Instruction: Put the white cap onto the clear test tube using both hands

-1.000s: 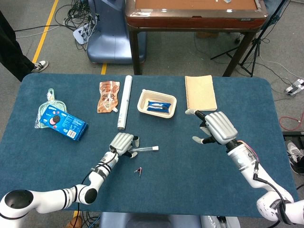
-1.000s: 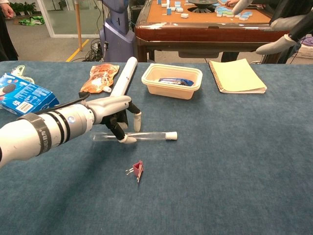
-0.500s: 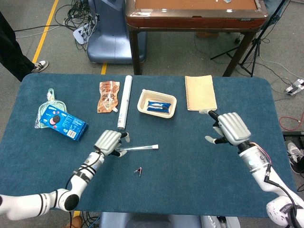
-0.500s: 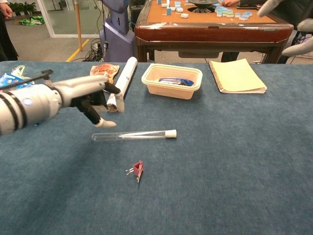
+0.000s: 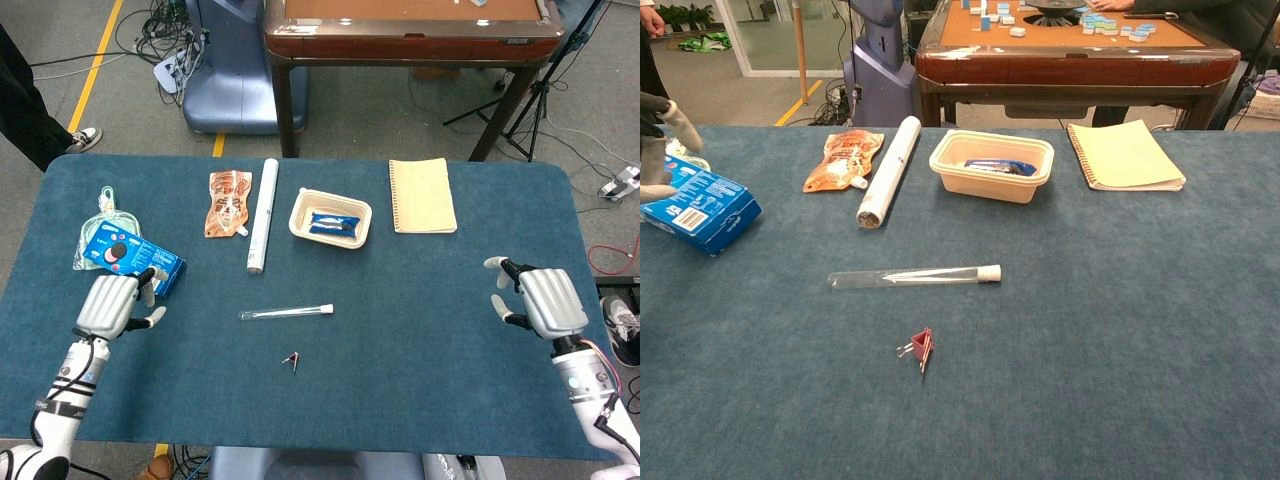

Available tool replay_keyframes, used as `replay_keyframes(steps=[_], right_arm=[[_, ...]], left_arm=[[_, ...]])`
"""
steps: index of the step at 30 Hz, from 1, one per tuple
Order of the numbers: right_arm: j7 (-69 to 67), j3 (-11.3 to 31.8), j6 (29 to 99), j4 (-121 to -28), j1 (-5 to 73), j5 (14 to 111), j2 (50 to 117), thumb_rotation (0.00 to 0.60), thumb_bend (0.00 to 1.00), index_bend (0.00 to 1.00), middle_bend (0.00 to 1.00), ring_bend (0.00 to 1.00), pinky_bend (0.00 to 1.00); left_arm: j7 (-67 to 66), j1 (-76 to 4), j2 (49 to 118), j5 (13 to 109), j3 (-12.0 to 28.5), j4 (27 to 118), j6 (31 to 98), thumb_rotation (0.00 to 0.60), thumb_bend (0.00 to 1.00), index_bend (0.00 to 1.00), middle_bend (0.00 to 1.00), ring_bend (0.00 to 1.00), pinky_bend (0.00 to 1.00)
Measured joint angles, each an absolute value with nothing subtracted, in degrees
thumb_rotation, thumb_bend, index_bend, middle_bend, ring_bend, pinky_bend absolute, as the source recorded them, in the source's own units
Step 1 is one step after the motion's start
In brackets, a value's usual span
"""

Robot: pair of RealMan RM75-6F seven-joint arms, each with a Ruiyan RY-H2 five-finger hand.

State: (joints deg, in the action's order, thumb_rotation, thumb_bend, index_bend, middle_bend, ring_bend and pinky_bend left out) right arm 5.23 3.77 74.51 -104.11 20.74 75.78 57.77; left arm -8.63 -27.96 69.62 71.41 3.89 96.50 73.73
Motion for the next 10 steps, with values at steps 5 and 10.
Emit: replay_keyframes(steps=[5, 10], right_arm=[[4.67, 1.94, 79.77, -101.50, 16.17, 78.98, 60.69, 0.600, 0.40, 0.33, 0.41, 0.38, 0.60], [3.48, 0.82, 82.78, -100.62, 13.03, 81.19, 61.83, 0.600, 0.39, 0.33, 0.41, 0.38, 0.59]], left_arm=[[-7.96, -23.16, 68.57, 74.38, 1.90, 96.57, 79.31, 0.600, 0.22, 0.29, 0.42, 0.38, 0.47], [-6.88, -18.04, 68.33, 78.00, -0.17, 96.94, 85.07, 0.600, 0.22, 0.28, 0.41, 0.36, 0.44]])
